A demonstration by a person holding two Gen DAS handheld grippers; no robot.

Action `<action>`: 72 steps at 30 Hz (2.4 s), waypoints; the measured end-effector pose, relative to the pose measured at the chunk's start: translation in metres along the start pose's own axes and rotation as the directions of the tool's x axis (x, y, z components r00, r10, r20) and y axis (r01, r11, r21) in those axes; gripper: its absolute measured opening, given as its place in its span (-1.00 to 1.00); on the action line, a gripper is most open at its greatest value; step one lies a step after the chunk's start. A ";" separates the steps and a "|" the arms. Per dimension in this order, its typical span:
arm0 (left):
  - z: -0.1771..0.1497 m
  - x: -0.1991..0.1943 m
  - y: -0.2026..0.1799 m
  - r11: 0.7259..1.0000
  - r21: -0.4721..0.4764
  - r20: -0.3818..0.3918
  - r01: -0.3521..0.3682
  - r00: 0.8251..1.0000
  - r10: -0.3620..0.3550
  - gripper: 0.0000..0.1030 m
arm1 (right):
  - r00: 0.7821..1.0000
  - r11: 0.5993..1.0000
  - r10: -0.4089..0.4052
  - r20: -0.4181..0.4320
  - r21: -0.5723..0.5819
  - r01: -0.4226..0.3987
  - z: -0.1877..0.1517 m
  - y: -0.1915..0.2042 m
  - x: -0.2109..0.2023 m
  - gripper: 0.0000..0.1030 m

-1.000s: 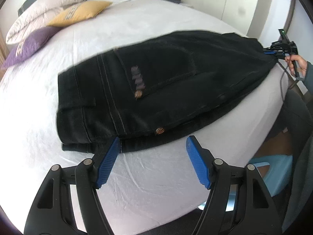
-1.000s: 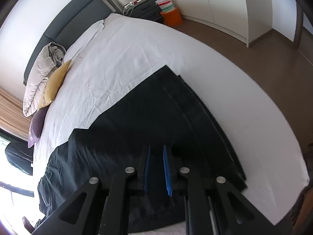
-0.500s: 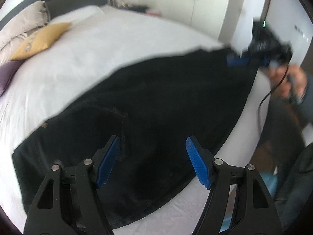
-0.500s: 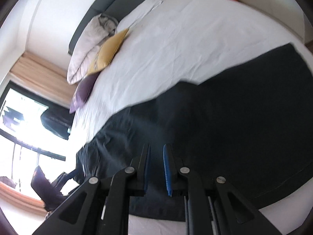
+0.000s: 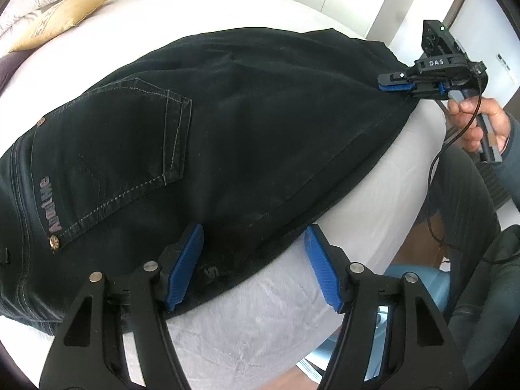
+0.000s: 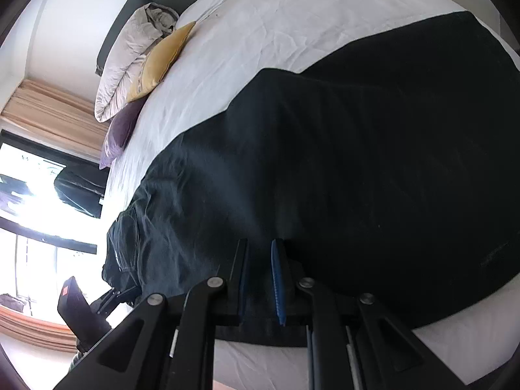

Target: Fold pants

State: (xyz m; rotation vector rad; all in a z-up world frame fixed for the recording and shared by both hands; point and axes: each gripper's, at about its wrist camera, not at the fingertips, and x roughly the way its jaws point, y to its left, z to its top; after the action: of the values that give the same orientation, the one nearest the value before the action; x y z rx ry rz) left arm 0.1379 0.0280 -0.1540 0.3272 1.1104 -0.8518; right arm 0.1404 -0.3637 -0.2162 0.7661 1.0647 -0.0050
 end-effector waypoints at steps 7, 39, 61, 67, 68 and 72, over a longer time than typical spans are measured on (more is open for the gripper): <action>-0.006 0.003 0.004 1.000 -0.026 0.021 0.009 1.000 -0.009 0.22 | 0.992 0.948 0.121 -0.040 -0.292 -0.127 0.028 0.110 0.023 -0.60; -0.044 -0.020 0.087 0.964 -0.245 0.113 -0.104 0.984 0.135 0.22 | 0.934 0.843 0.119 -0.337 -0.462 -0.274 0.063 0.237 0.235 -0.60; -0.037 -0.003 0.081 0.957 -0.261 0.113 -0.125 0.981 0.159 0.22 | 0.976 0.955 0.214 -0.038 -0.201 -0.217 0.098 0.038 0.103 -0.53; -0.033 0.000 0.078 0.955 -0.263 0.108 -0.136 0.980 0.169 0.23 | 0.989 0.994 0.063 0.134 -0.100 -0.050 0.104 -0.026 0.027 -0.47; -0.032 0.000 0.078 0.954 -0.265 0.108 -0.137 0.979 0.170 0.23 | 0.984 0.992 0.091 0.154 -0.097 -0.076 0.100 -0.028 0.018 -0.29; -0.028 0.001 0.076 0.952 -0.269 0.104 -0.145 0.979 0.178 0.23 | 0.984 0.982 0.101 0.145 -0.172 -0.075 0.083 -0.021 0.008 0.25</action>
State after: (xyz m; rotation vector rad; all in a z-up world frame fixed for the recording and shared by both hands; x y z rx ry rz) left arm 0.1765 0.0948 -0.1799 0.1403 1.0466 -0.5652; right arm 0.2023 -0.4234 -0.2130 0.6509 0.8723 0.0981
